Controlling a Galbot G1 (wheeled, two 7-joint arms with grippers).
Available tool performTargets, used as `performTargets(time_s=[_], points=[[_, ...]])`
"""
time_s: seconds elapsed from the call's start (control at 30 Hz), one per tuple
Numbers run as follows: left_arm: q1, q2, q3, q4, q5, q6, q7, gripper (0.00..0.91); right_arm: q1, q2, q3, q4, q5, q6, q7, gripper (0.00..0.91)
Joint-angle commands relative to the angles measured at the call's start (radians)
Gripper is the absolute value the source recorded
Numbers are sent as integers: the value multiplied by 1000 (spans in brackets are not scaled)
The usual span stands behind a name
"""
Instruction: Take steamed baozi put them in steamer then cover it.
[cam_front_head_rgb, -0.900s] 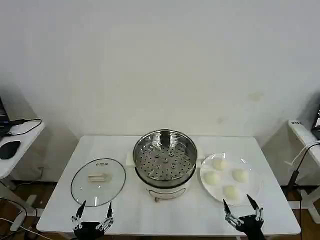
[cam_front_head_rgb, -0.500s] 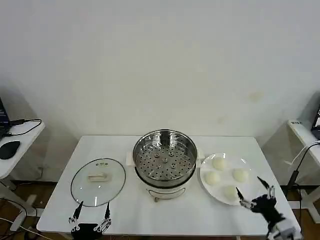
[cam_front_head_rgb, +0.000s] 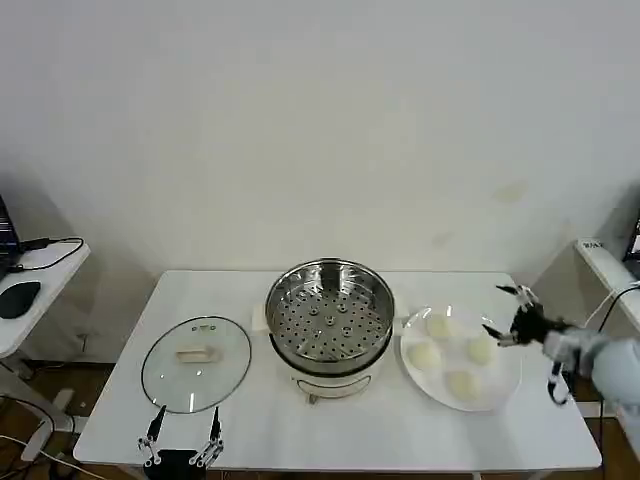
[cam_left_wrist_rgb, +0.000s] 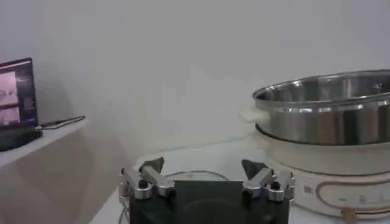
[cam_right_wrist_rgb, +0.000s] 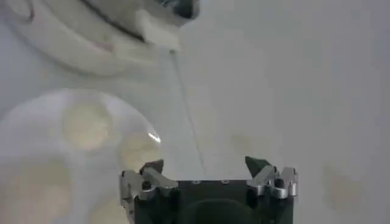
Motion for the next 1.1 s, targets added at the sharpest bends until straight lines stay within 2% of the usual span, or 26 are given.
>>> performTargets(time_s=[0.03,0.07,0.1,0.2,0.27,0.43,0.6,0.77,1.1], points=[[-1,-9,1,-13,11,-1,-1,907,785,-104,-771,-352,-84,164,-320,907],[-2,-8,1,-19,11,2,0,907,818,-89,-792,-374,-78,167,-321,907],[-4,-8,1,-23,12,4,0,907,873,-63,-884,-408,-60,167,-332,907],[-8,-6,0,-30,12,12,0,907,947,7,-1017,-469,20,148,-365,907],[-13,-9,0,-31,12,16,0,907,956,43,-1062,-502,42,139,-377,907],[-24,-13,0,-36,13,28,1,907,957,69,-1171,-552,114,96,-392,907],[-34,-12,2,-42,9,35,4,907,957,120,-1178,-614,142,62,-384,907],[-37,-12,7,-45,9,37,5,907,958,180,-1148,-693,109,46,-348,907],[-30,-16,6,-47,6,29,6,907,960,265,-1139,-767,65,43,-330,907]])
